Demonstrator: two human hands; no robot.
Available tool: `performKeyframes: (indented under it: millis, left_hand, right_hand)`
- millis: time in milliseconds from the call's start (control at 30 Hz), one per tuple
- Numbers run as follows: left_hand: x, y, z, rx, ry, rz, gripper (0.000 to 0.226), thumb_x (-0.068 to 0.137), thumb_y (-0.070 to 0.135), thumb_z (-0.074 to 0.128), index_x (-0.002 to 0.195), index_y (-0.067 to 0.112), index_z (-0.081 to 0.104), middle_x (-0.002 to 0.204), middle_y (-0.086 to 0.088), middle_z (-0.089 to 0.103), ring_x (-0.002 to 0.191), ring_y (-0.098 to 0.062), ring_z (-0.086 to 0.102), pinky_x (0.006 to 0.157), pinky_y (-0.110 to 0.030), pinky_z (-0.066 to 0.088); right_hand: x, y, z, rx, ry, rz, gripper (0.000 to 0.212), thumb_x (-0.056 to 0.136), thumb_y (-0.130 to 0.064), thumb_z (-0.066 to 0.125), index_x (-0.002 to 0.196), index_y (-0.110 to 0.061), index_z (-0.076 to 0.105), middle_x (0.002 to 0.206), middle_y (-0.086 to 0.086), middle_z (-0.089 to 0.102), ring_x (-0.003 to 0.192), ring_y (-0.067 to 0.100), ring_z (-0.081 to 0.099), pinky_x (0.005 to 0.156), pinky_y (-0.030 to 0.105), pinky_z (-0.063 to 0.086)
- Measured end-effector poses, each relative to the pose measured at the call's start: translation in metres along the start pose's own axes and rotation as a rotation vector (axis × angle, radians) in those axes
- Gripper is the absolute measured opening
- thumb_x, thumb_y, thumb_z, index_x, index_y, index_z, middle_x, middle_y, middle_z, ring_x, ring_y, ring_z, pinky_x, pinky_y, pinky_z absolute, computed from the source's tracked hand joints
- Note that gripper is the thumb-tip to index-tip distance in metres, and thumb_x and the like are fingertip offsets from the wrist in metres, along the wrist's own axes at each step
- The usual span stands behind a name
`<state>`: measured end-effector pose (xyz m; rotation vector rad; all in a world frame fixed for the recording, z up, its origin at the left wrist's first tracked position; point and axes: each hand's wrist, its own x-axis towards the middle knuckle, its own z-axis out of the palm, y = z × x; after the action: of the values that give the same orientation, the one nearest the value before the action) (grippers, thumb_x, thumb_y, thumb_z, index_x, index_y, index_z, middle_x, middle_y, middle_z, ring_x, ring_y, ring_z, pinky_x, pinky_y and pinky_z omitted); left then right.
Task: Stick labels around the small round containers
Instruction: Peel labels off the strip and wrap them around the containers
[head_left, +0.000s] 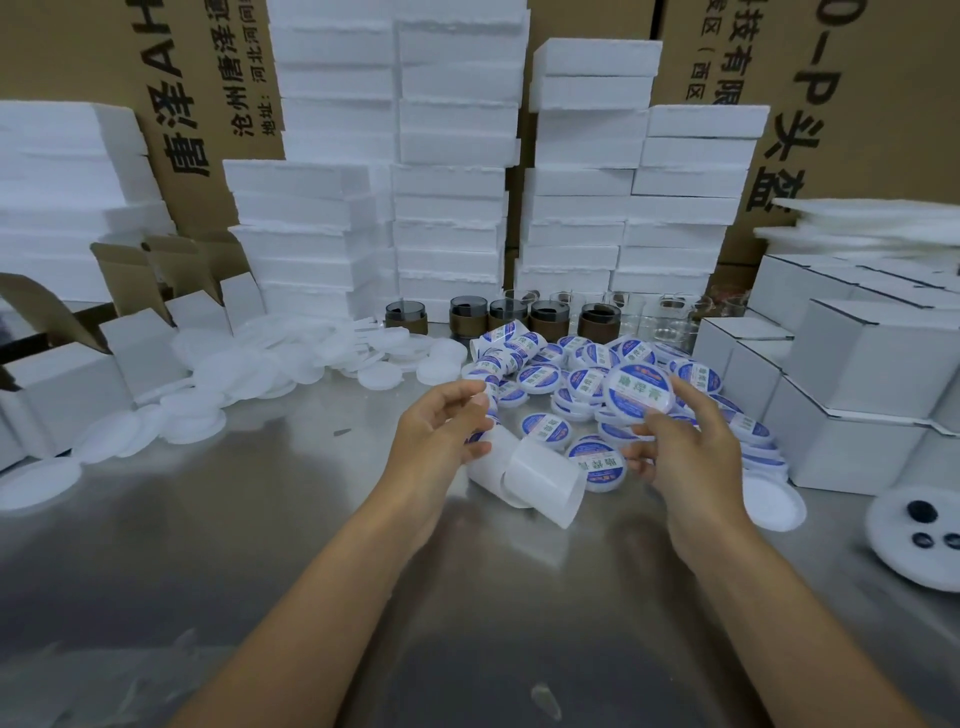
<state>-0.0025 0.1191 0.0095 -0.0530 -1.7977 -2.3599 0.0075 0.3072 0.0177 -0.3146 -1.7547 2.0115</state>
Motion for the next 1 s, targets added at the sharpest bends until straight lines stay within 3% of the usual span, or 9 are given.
performKeyframes:
  millis: [67,200,333,433,500,667,767,867,1000]
  left_hand:
    - [0.001,0.0,-0.002,0.0,0.018,-0.007,0.013,0.089,0.011,0.061,0.094,0.021,0.067,0.086,0.003,0.067,0.075,-0.009,0.062,0.063,-0.022,0.052]
    - [0.004,0.001,-0.004,-0.006,0.066,-0.016,0.013,0.089,0.009,0.06,0.092,0.021,0.066,0.084,0.001,0.064,0.074,-0.012,0.06,0.063,-0.023,0.051]
    - [0.006,0.001,-0.008,-0.039,0.122,-0.014,0.015,0.09,0.006,0.058,0.089,0.019,0.065,0.078,0.0,0.063,0.07,-0.013,0.059,0.057,-0.019,0.051]
    - [0.01,-0.001,-0.013,-0.023,0.195,-0.037,0.017,0.091,0.004,0.055,0.088,0.019,0.063,0.079,0.0,0.063,0.069,-0.012,0.059,0.064,-0.023,0.052]
    - [0.017,-0.003,-0.017,0.041,0.251,-0.042,0.019,0.091,0.001,0.052,0.087,0.017,0.061,0.079,0.0,0.06,0.07,-0.012,0.057,0.072,-0.027,0.052]
    - [0.055,-0.005,-0.037,0.396,0.338,0.032,0.019,0.091,0.002,0.05,0.102,0.012,0.062,0.086,-0.003,0.06,0.082,-0.02,0.055,0.079,-0.031,0.045]
    - [0.08,-0.006,-0.057,0.763,0.328,0.084,0.025,0.089,0.003,0.05,0.11,0.011,0.061,0.102,-0.006,0.06,0.088,-0.018,0.053,0.077,-0.022,0.036]
    - [0.099,-0.011,-0.078,1.105,0.231,0.128,0.032,0.089,0.007,0.052,0.121,0.008,0.055,0.12,-0.013,0.053,0.11,-0.026,0.049,0.091,-0.028,0.037]
    - [0.117,-0.016,-0.091,1.366,0.181,0.12,0.039,0.092,0.019,0.051,0.131,0.01,0.048,0.132,-0.014,0.042,0.123,-0.03,0.04,0.1,-0.037,0.035]
  right_hand:
    - [0.005,0.005,-0.002,-0.034,0.058,0.016,0.04,0.091,-0.009,0.052,0.124,-0.031,0.05,0.064,-0.003,0.065,0.045,0.008,0.059,0.053,0.026,0.049]
    - [0.012,0.013,-0.005,-0.077,0.101,0.065,0.053,0.087,-0.004,0.055,0.135,-0.023,0.041,0.053,-0.003,0.063,0.056,0.015,0.063,0.083,0.043,0.054]
    - [0.011,0.015,-0.005,-0.195,0.13,0.039,0.057,0.087,-0.003,0.055,0.139,-0.019,0.038,0.085,0.004,0.067,0.072,0.02,0.065,0.087,0.044,0.052]
    - [0.006,0.014,-0.008,-0.459,0.128,-0.092,0.053,0.086,-0.007,0.058,0.136,-0.016,0.046,0.12,0.009,0.058,0.088,0.021,0.059,0.086,0.03,0.044]
    - [0.003,0.013,-0.009,-0.591,0.095,-0.162,0.047,0.086,-0.009,0.059,0.133,-0.015,0.051,0.118,0.012,0.058,0.085,0.02,0.055,0.085,0.027,0.039]
    - [0.0,0.011,-0.006,-0.735,0.055,-0.253,0.039,0.089,-0.018,0.06,0.127,-0.016,0.053,0.057,0.0,0.055,0.058,0.011,0.052,0.07,0.03,0.04]
    - [-0.001,0.01,-0.005,-0.826,0.061,-0.258,0.042,0.089,-0.031,0.057,0.128,-0.019,0.046,0.058,-0.001,0.057,0.065,0.02,0.056,0.063,0.031,0.039]
    - [-0.005,0.008,-0.002,-0.962,0.091,-0.257,0.042,0.09,-0.039,0.05,0.129,-0.026,0.039,0.08,0.005,0.064,0.082,0.028,0.058,0.065,0.033,0.035]
    - [-0.01,0.006,0.004,-1.125,0.045,-0.364,0.038,0.091,-0.041,0.043,0.127,-0.031,0.033,0.067,-0.005,0.046,0.068,0.02,0.043,0.059,0.03,0.032]
